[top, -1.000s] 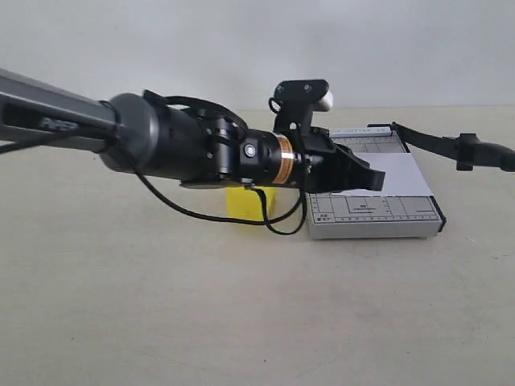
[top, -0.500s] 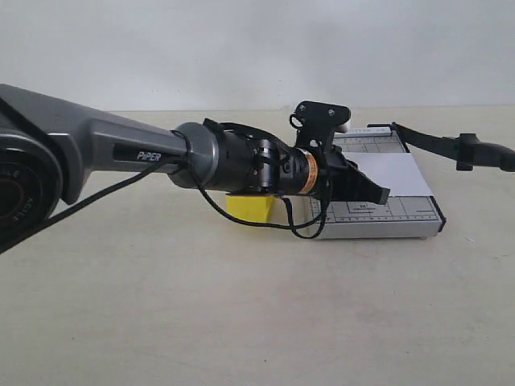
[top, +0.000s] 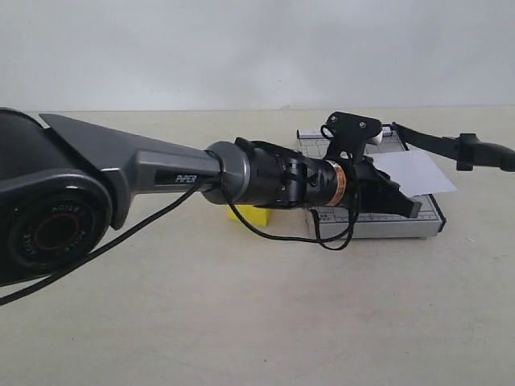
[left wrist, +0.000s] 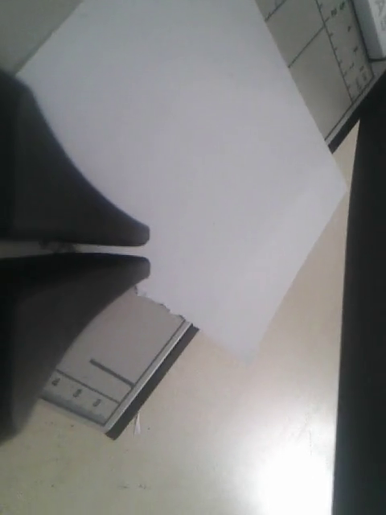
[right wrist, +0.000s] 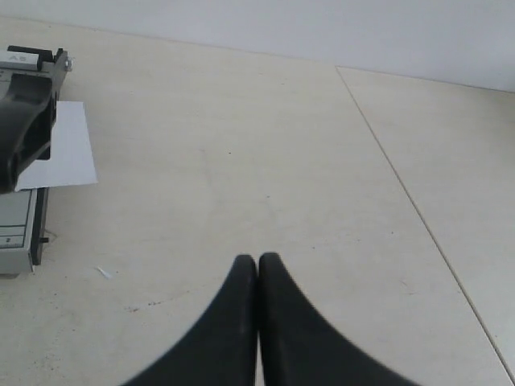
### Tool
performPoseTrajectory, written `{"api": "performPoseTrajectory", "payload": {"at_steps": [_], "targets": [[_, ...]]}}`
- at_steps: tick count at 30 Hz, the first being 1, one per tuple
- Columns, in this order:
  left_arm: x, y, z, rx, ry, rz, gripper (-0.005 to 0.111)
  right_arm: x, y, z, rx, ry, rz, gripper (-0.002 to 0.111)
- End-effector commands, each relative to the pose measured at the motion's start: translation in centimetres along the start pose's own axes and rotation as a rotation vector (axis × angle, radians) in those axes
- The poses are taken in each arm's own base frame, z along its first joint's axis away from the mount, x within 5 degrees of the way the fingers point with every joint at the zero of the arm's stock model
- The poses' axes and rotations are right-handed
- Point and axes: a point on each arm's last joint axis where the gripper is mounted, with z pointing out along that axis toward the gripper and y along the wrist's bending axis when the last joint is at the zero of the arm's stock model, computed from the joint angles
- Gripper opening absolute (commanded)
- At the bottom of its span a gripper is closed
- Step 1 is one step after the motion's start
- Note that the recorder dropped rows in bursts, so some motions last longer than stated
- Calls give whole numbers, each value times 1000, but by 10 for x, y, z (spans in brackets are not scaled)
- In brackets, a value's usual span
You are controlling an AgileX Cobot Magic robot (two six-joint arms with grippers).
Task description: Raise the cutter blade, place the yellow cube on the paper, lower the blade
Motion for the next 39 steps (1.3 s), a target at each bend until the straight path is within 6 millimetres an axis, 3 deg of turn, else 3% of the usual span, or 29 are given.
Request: {"api": "performPoseTrajectory", "payload": {"at_steps": [1, 5, 8, 14, 24, 30, 39], "targets": [[-33, -6, -19, -41, -52, 22, 4, 0, 0, 0, -5, -1, 3, 0], [-49, 6, -34, -236, -33, 18, 4, 0, 0, 0, -5, -1, 17, 0], [-41, 12, -35, -295, 3, 12, 4, 0, 0, 0, -5, -1, 17, 0], [-19, 5, -31, -190, 36, 2, 4, 0, 0, 0, -5, -1, 17, 0], [11, 11, -11, -165, 89, 2, 4, 0, 0, 0, -5, -1, 17, 0], [4, 11, 0, -148, 51, 7, 4, 0, 1, 0, -7, -1, 17, 0], [0, 12, -1, -153, 41, 7, 4, 0, 1, 0, -7, -1, 17, 0]]}}
